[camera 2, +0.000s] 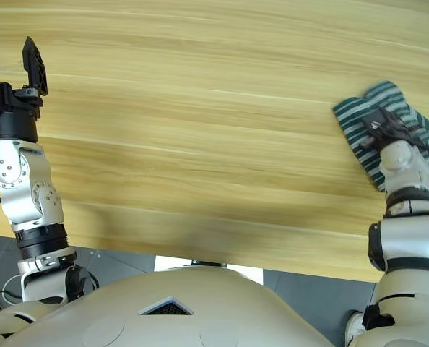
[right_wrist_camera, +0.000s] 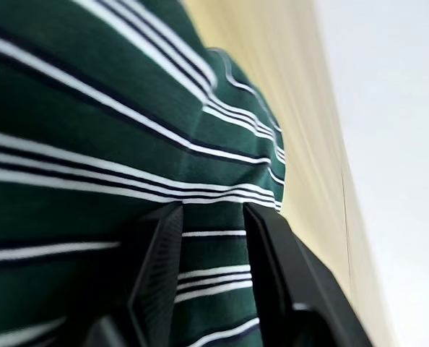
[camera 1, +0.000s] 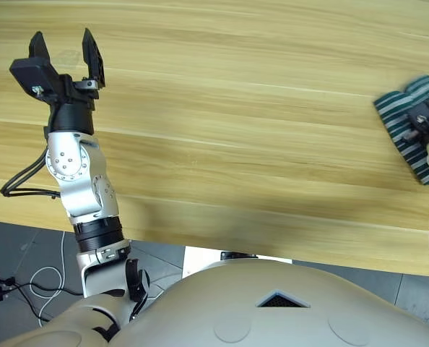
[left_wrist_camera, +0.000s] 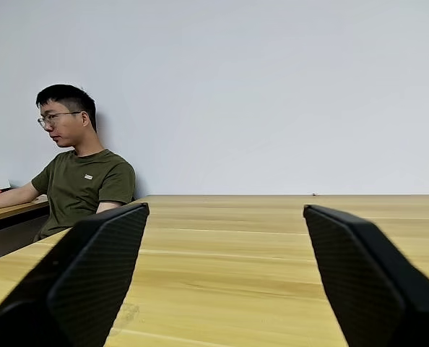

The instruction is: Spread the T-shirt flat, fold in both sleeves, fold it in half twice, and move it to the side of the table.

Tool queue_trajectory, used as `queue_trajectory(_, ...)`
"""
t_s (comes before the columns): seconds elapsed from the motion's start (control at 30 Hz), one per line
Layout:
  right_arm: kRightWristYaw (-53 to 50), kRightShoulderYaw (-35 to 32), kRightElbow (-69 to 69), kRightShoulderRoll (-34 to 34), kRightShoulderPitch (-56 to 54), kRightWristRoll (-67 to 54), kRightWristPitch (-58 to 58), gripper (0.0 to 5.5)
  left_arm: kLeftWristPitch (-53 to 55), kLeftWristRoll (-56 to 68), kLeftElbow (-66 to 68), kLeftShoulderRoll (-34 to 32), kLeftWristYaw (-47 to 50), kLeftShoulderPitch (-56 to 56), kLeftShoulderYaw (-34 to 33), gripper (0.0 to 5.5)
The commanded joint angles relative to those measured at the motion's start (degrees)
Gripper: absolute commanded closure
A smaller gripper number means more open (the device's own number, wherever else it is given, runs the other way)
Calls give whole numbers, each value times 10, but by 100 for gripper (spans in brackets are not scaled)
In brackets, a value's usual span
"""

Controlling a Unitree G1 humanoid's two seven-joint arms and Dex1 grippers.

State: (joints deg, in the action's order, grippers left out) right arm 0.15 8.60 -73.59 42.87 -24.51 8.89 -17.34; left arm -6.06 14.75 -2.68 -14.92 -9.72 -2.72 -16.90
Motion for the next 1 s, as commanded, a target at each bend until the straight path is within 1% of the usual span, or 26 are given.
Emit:
queue_trajectory(0.03,-44,-125,-26,-65,112,-99,-39,395,12,-7,3,21,2,24,18,152)
queue_trajectory(0.1,-103,-124,0,-73,111,-77,-135,395,8,-7,8,33,2,30,26,152)
queue_trajectory(0.13,-139,-135,7,-77,111,-76,-176,395,5,-6,9,40,3,34,29,152)
queue_trajectory(0.2,-189,-157,8,-82,115,-81,-219,395,3,-5,9,50,3,40,34,152)
queue_trajectory(0.3,-213,-177,13,-87,123,-80,-275,395,3,-8,5,54,0,48,39,152)
queue_trajectory(0.4,-259,-191,46,-61,121,-55,-358,395,-1,-11,0,51,0,54,39,152)
queue_trajectory(0.43,-279,-199,71,-52,120,-43,-394,395,-10,-19,-6,52,6,55,37,152)
queue_trajectory(0.47,-288,-214,136,-53,119,-31,-437,395,-28,-42,-22,52,20,57,38,152)
queue_trajectory(0.5,-289,-221,223,-69,120,-15,-466,395,-52,-69,-41,55,34,59,42,152)
queue_trajectory(0.53,-285,-218,309,-92,120,4,-478,395,-75,-93,-57,60,46,60,48,152)
queue_trajectory(0.57,-260,-171,387,-147,109,-6,-474,395,-104,-130,-64,69,61,56,69,152)
queue_trajectory(0.6,-238,-121,437,-197,100,-13,-465,395,-125,-156,-61,77,70,51,87,152)
queue_trajectory(0.67,-191,-29,468,-289,85,-16,-454,395,-153,-185,-16,91,73,32,123,152)
queue_trajectory(0.7,-169,-5,451,-321,79,-29,-448,395,-163,-194,8,97,75,29,136,152)
queue_trajectory(0.73,-147,6,434,-344,77,-53,-441,395,-174,-199,25,102,75,30,146,152)
queue_trajectory(0.77,-119,3,427,-362,85,-109,-416,395,-184,-205,34,105,74,32,157,152)
queue_trajectory(0.83,-79,-5,444,-365,109,-166,-396,395,-183,-187,42,113,61,33,168,152)
queue_trajectory(0.93,-25,-13,455,-363,122,-199,-373,395,-181,-160,46,115,44,37,172,152)
queue_trajectory(1.0,2,-17,456,-372,126,-215,-350,395,-190,-166,40,113,48,43,172,152)
